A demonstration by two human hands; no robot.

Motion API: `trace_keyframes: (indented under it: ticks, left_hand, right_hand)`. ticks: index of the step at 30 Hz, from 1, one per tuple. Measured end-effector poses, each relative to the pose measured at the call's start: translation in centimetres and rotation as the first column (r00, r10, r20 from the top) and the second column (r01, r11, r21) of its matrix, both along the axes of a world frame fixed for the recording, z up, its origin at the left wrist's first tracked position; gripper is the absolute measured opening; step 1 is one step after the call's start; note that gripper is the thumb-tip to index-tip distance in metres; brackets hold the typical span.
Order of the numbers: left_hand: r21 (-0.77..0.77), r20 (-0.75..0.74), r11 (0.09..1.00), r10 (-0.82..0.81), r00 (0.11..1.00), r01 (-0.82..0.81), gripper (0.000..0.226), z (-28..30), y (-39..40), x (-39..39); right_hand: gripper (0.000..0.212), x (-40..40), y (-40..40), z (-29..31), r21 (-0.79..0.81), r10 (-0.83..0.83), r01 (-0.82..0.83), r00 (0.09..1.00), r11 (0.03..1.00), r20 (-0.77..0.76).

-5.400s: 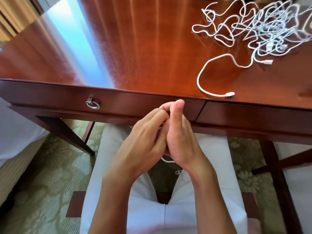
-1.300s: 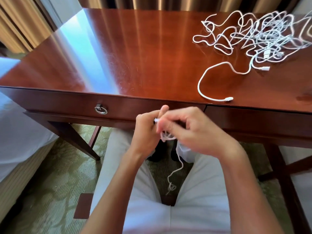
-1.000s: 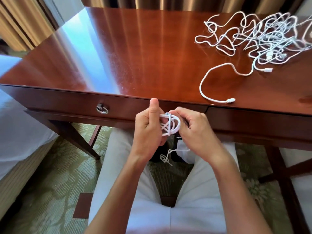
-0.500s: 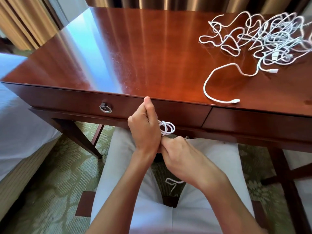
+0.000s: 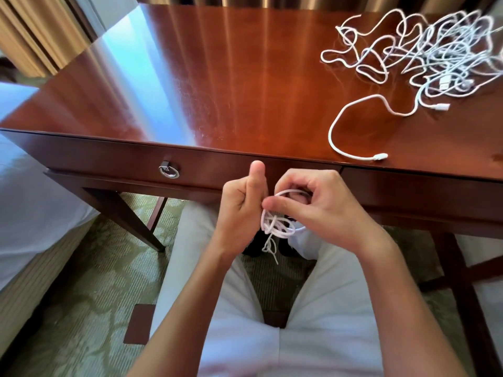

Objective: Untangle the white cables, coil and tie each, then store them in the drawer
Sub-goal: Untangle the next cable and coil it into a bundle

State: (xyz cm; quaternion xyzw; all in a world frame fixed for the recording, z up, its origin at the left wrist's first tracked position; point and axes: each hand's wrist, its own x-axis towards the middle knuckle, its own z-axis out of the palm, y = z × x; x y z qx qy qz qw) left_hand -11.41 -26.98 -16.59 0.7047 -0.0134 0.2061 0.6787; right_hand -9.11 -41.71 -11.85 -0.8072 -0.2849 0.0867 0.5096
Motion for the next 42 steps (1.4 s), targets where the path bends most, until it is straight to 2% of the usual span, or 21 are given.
trace_keyframes:
  ticks: [2,4,6,8,11,14,19,23,25,27,30,33,38,42]
  left_hand:
    - [-0.053,0.038,0.995,0.084,0.996,-0.082,0.062,0.9,-0.6,-0.4]
    - [-0.143,0.048,0.968,0.216,0.975,-0.207,0.064,1.6,-1.2,-0.6]
    - [-0.206,0.042,0.919,0.351,0.935,-0.336,0.066,1.8,-1.6,-0.4]
    - [-0.167,0.057,0.884,0.451,0.891,-0.437,0.067,1.7,-1.8,0.3]
    - [-0.083,0.095,0.855,0.518,0.850,-0.511,0.067,1.1,-1.5,1.3]
    - [0.128,0.255,0.847,0.475,0.842,-0.516,0.071,-0.1,-0.4,1.5]
    - [0.396,0.429,0.751,0.358,0.829,-0.529,0.071,-1.2,1.5,1.1]
    - [0.555,0.401,0.707,0.234,0.886,-0.438,0.066,-1.7,2.3,0.8]
    - [0.580,0.360,0.721,0.191,0.913,-0.379,0.065,-1.5,2.4,0.5]
    - [0.554,0.317,0.776,0.138,0.938,-0.301,0.064,-1.0,2.4,0.1]
    - [0.527,0.202,0.843,-0.007,0.979,-0.103,0.067,-0.2,2.6,-0.1]
    - [0.429,0.125,0.903,-0.087,0.988,0.026,0.067,0.1,2.8,-0.3]
    - [0.028,0.016,0.978,-0.208,0.978,0.208,0.066,0.9,2.0,-1.2]
    - [-0.306,-0.014,0.947,-0.107,0.994,0.098,0.066,1.8,0.8,-0.7]
  right_hand:
    - [0.026,-0.1,0.1,-1.0,0.153,-0.016,0.032,0.995,0.988,-0.101]
    - [0.028,-0.6,0.5,-2.5,0.168,-0.085,0.099,0.993,0.981,-0.085]
    - [0.025,-1.3,1.1,-3.8,0.074,-0.131,0.132,0.991,0.989,-0.016]
    - [0.024,-2.2,1.8,-4.5,-0.043,-0.124,0.127,0.990,0.991,0.060]
    - [0.020,-3.9,2.6,-4.8,-0.263,-0.070,0.120,0.979,0.957,0.193]
    - [0.021,-4.8,2.7,-4.1,-0.328,-0.033,0.123,0.963,0.936,0.266]
    - [0.021,-4.0,1.4,-1.8,-0.368,0.021,0.160,0.898,0.916,0.440]
    - [0.025,-3.2,0.6,-0.5,-0.388,0.033,0.153,0.901,0.909,0.432]
    - [0.024,-2.5,0.3,0.0,-0.356,0.037,0.107,0.926,0.928,0.375]
    - [0.020,-1.4,-0.2,0.5,-0.269,0.052,0.028,0.957,0.963,0.286]
    - [0.007,-0.4,-0.6,1.0,-0.165,0.098,-0.070,0.981,0.984,0.168]
    - [0.015,0.2,-0.8,0.8,-0.056,0.124,-0.122,0.992,0.991,0.036]
    - [0.023,0.8,-0.9,-1.2,0.073,0.093,-0.089,0.995,0.993,-0.046]
    - [0.031,0.0,0.6,-3.4,0.012,0.094,-0.096,0.991,0.995,0.093]
